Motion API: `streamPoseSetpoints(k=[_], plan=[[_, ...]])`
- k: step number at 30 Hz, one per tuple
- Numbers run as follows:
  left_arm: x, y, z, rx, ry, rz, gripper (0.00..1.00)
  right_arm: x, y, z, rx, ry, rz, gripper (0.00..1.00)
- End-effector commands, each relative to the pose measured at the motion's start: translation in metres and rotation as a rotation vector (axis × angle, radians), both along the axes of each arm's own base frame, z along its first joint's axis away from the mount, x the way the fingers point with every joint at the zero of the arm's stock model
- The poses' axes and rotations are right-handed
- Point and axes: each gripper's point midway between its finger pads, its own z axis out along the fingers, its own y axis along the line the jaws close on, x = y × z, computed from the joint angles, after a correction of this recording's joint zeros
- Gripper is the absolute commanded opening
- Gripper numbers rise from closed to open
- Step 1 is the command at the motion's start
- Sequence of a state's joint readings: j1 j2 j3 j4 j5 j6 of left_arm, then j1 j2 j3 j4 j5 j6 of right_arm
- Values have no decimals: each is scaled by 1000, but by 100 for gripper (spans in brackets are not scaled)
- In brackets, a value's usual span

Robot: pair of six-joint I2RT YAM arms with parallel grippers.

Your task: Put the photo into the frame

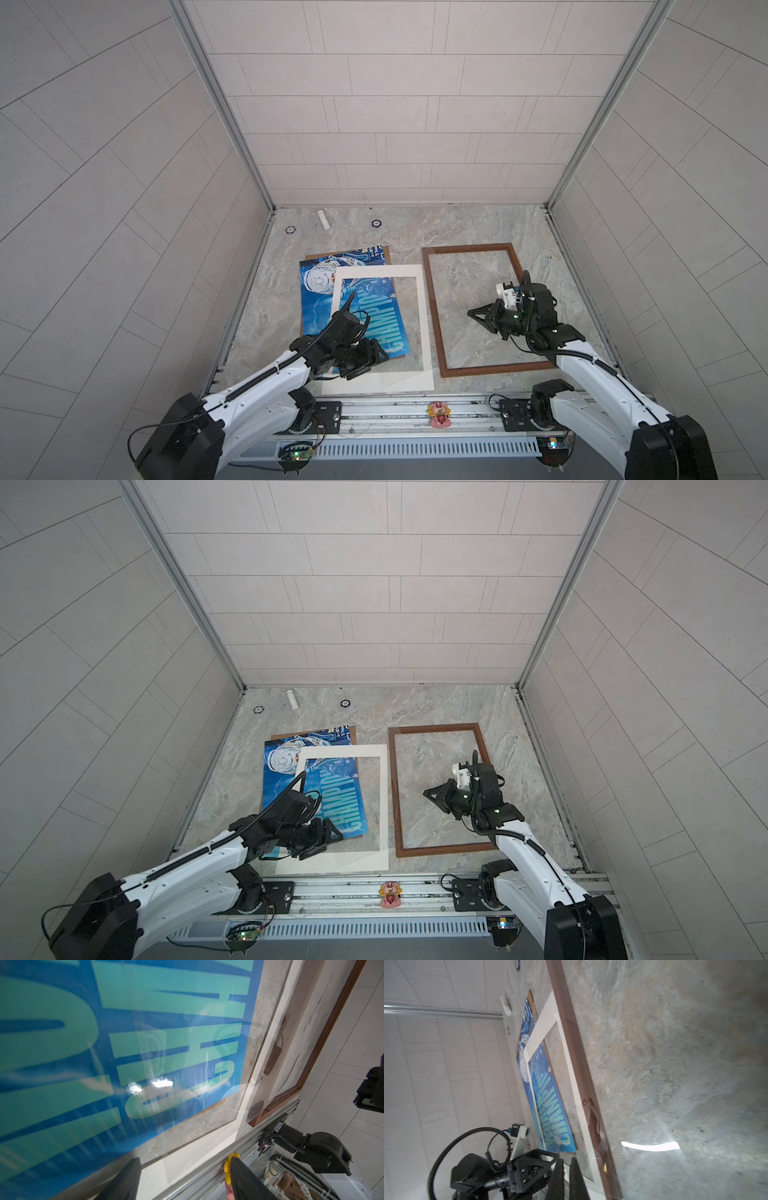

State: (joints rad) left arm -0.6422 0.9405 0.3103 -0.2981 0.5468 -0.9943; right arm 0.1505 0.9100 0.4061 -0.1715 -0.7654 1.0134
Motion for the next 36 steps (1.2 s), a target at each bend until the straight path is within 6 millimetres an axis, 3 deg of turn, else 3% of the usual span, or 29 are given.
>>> streamPoseSetpoints(k=[1, 3, 13, 21, 32, 36], plan=[[5, -1, -2, 0, -33, 1, 74, -13, -14, -25, -197, 24, 80, 16], [2, -1, -9, -6, -21, 2, 74, -14, -15, -34, -234, 38, 101, 20], [9, -15, -9, -59, -23, -10, 74, -22, -1, -67, -346, 89, 222, 21], [24, -29, 22, -175, -135, 5, 72, -36, -3, -94, -378, 183, 284, 21], [46, -44, 67, -321, -309, 22, 70, -37, -3, -98, -379, 196, 292, 21], [48, -45, 52, -282, -269, 22, 68, -38, -3, -99, -375, 200, 293, 21]])
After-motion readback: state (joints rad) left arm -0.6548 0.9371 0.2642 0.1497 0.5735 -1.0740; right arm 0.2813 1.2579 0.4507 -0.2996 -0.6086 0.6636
